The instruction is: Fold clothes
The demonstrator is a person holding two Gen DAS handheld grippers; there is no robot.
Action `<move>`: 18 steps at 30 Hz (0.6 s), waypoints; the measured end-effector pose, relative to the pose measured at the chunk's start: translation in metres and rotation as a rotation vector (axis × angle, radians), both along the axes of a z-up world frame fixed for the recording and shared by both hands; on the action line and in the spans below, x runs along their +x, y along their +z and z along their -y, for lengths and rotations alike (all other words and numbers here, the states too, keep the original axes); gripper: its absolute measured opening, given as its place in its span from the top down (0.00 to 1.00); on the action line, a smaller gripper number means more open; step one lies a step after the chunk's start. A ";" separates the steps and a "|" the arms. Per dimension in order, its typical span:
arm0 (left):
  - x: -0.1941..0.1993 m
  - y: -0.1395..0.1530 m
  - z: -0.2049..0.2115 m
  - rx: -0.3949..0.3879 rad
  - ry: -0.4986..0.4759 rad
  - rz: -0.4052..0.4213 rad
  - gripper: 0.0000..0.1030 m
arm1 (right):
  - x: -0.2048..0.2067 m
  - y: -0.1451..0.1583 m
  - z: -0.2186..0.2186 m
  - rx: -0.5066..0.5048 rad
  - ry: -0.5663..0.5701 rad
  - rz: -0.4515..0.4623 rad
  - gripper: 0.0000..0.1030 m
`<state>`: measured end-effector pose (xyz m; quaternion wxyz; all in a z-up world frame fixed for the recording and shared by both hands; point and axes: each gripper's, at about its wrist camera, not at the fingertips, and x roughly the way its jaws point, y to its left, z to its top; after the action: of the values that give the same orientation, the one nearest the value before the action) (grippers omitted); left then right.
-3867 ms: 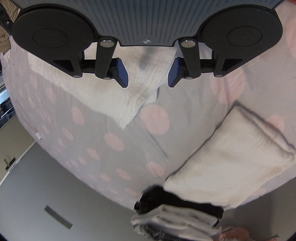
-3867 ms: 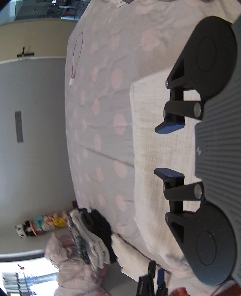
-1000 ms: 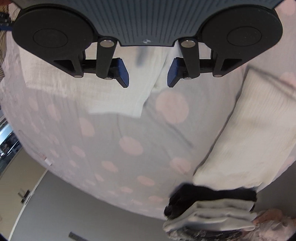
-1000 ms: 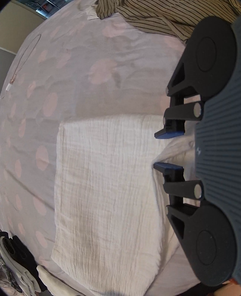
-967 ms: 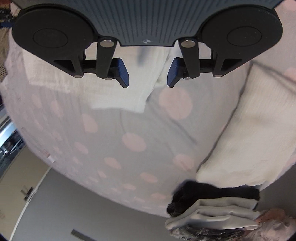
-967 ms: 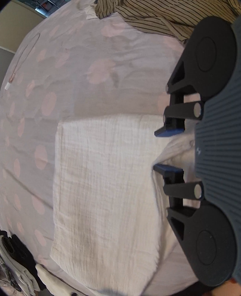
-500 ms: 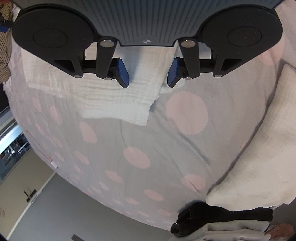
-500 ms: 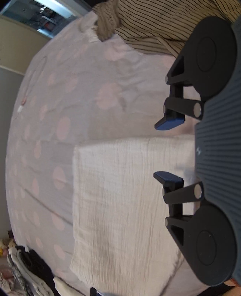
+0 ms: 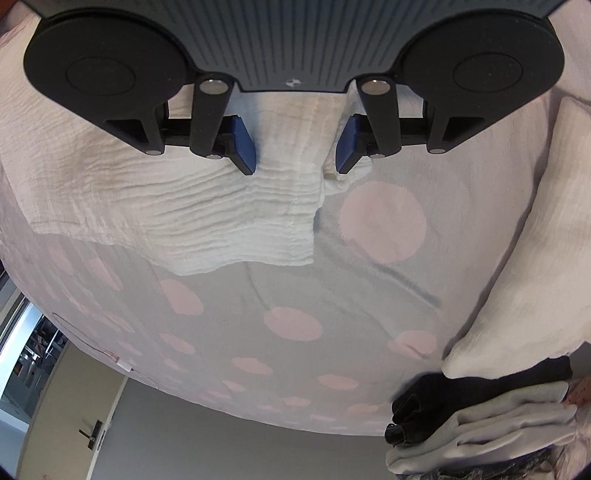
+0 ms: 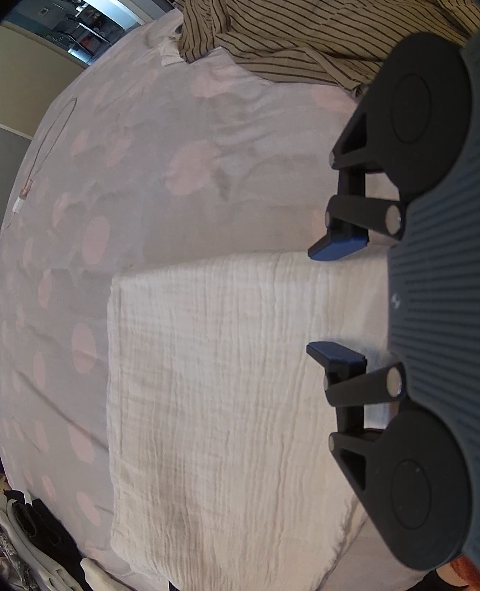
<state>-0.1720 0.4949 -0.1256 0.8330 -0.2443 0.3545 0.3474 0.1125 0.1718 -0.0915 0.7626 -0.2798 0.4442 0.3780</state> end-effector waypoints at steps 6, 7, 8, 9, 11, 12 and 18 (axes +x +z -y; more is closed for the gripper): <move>-0.002 -0.007 -0.005 -0.027 0.023 0.021 0.54 | 0.001 -0.001 0.001 0.019 0.006 -0.020 0.49; -0.001 -0.007 -0.004 -0.027 0.006 0.035 0.61 | 0.001 -0.001 0.001 0.026 0.005 -0.024 0.49; 0.001 -0.005 0.000 -0.009 -0.015 0.036 0.67 | 0.002 -0.001 0.002 0.031 0.003 -0.028 0.49; 0.005 -0.003 0.007 0.039 -0.050 0.017 0.76 | 0.002 0.000 0.002 0.035 0.000 -0.032 0.49; 0.012 0.000 0.023 0.125 -0.132 -0.023 0.81 | 0.003 0.000 0.003 0.043 -0.005 -0.039 0.49; 0.015 0.001 0.033 0.169 -0.170 -0.041 0.82 | 0.004 0.001 0.004 0.047 -0.007 -0.042 0.49; 0.027 0.004 0.094 0.505 -0.324 -0.203 0.83 | 0.005 0.001 0.007 0.063 -0.005 -0.056 0.49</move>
<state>-0.1445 0.4014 -0.1217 0.8722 0.0659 0.3726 0.3098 0.1177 0.1648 -0.0901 0.7594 -0.2438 0.4539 0.3974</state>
